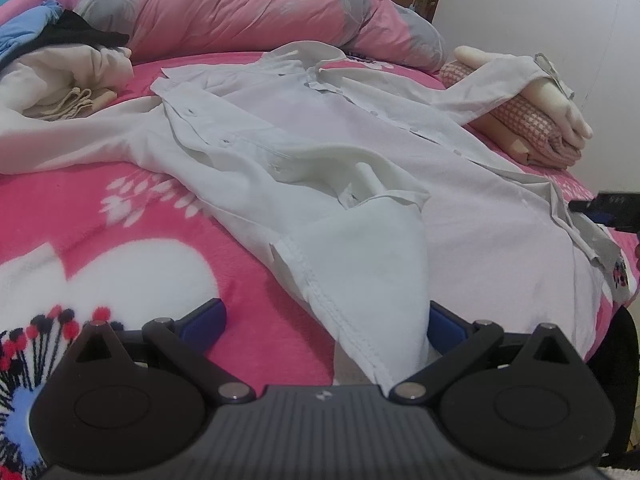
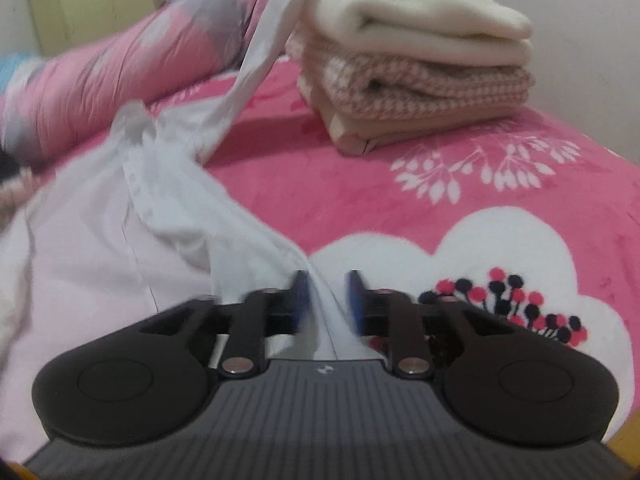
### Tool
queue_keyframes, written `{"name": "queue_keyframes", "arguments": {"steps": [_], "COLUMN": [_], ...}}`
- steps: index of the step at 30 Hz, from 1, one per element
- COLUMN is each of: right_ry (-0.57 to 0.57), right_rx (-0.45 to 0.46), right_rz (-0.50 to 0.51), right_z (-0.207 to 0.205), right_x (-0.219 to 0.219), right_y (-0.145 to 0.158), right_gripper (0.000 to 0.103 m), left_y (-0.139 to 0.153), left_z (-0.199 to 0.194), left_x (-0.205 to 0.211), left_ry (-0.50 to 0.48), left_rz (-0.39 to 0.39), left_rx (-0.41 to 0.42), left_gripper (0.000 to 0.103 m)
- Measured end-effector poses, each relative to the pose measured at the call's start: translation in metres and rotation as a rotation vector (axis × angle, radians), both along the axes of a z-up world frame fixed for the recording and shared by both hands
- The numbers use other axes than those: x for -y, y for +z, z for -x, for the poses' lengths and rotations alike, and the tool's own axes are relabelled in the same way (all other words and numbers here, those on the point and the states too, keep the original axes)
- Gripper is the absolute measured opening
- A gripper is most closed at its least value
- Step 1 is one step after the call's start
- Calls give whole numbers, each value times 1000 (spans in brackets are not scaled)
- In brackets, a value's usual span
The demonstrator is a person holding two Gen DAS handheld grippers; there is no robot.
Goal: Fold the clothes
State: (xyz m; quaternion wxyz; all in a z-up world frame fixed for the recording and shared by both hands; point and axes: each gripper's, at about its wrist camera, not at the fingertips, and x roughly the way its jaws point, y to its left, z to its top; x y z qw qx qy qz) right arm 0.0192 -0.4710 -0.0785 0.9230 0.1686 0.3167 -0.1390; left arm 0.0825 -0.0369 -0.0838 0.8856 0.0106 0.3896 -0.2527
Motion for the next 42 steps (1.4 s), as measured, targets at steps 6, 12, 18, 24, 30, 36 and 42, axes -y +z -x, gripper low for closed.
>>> {"name": "queue_keyframes", "arguments": {"steps": [6, 12, 18, 24, 30, 36, 42], "right_ry": [-70, -129, 6, 258, 505, 758, 999], "right_rx": [85, 162, 259, 282, 168, 103, 34], "right_rz": [-208, -281, -66, -51, -104, -43, 80], "right_z": [20, 38, 48, 31, -13, -41, -65], "right_x": [29, 33, -17, -75, -147, -230, -293], "right_y": [11, 24, 66, 80, 57, 45, 40], "right_gripper": [65, 67, 71, 72, 72, 70, 70], "left_y": [0, 1, 3, 5, 5, 3, 1], "left_z": [0, 2, 12, 24, 32, 40, 48], "left_x": [0, -1, -9, -18, -30, -46, -59], "left_ry": [-1, 0, 7, 20, 17, -4, -49], "left_rz": [2, -1, -5, 4, 47, 115, 192], "left_rx": [2, 3, 16, 35, 50, 59, 66], "left_gripper": [103, 103, 103, 103, 101, 95, 87]}}
